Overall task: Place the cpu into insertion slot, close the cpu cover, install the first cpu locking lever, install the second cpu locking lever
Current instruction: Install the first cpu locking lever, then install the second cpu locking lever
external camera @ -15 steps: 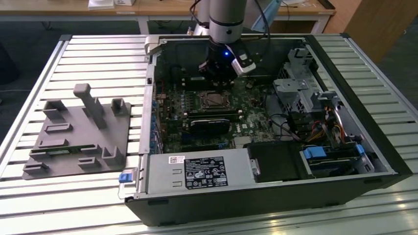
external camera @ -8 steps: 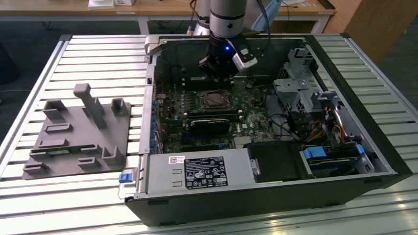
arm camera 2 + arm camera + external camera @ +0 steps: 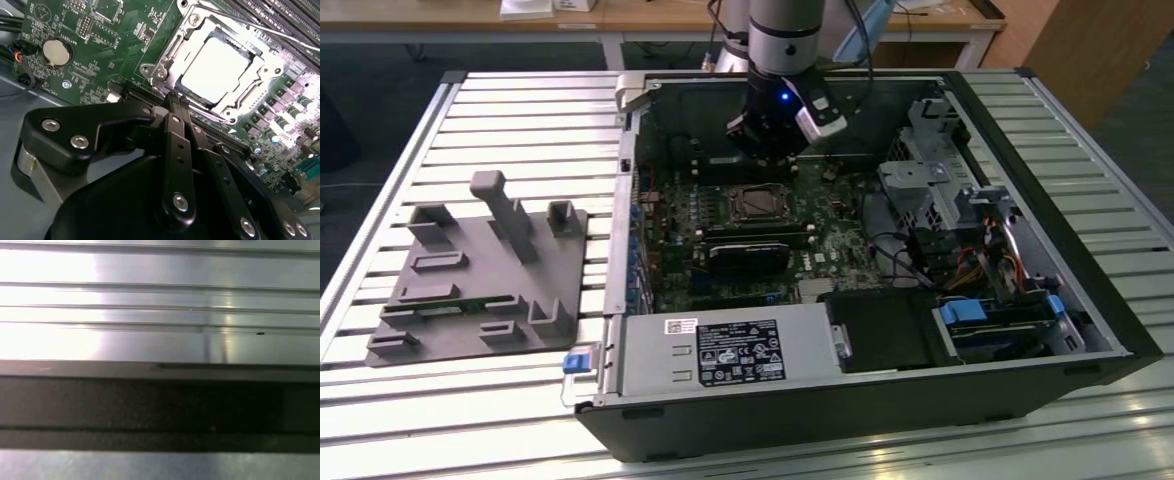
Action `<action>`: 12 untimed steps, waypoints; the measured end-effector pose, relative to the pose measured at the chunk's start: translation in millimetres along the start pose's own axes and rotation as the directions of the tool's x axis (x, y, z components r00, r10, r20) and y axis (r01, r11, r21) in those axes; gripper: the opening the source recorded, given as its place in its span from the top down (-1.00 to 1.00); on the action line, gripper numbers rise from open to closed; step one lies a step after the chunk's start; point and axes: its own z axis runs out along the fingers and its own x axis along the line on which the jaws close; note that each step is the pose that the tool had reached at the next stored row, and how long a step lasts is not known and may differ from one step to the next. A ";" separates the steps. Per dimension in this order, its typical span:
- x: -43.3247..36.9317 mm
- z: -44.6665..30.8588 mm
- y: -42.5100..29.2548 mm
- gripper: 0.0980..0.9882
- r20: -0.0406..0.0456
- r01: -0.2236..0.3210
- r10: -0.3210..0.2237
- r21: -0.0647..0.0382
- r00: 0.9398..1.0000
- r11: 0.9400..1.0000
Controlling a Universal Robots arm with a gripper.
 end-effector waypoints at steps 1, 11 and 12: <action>0.0 0.0 -0.4 0.98 0.000 0.000 0.000 0.000 1.000 1.000; 0.0 0.0 -2.9 0.98 0.000 0.000 0.000 0.000 1.000 1.000; 0.0 0.0 -3.2 0.98 0.000 0.000 0.000 0.000 1.000 1.000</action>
